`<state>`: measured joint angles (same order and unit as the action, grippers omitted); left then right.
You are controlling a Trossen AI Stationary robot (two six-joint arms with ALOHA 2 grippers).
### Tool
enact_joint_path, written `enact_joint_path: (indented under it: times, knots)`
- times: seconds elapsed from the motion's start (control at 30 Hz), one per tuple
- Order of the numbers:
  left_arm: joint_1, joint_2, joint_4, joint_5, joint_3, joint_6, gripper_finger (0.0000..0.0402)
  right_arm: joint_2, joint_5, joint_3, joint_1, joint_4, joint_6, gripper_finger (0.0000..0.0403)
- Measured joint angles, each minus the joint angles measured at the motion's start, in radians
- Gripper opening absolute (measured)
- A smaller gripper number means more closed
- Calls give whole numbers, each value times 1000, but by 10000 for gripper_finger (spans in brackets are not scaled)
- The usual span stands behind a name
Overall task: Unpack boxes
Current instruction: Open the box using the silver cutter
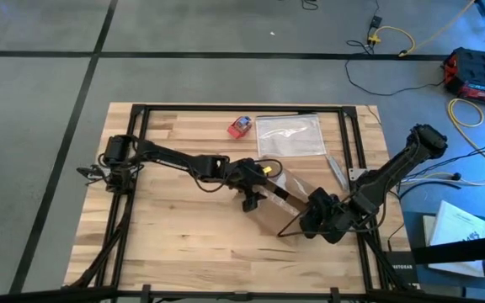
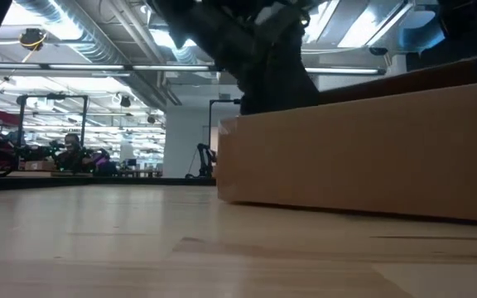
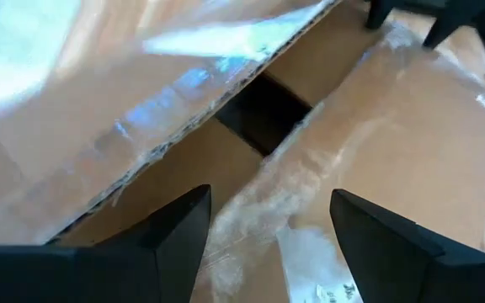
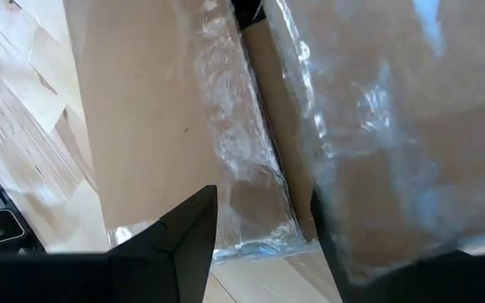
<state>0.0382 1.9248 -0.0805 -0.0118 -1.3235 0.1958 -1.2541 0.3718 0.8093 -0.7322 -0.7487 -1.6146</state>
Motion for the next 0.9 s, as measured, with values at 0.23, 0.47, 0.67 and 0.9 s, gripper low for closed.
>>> enact_joint_path:
  times: [0.23, 0.47, 0.67, 0.9]
  knots:
    - [-3, 64, 110, -7, 0, 67, 234, 0, -9, 0, -1, -3, 0, 182]
    - [-7, 62, 120, -109, -1, 159, 234, 0, -9, 0, -1, -13, 6, 182]
    - [-7, 54, 94, -272, -1, 257, 234, 0, -11, 0, -2, -22, 23, 182]
    - [-6, 54, 75, -381, -2, 288, 234, 0, -9, -1, -1, -29, 24, 182]
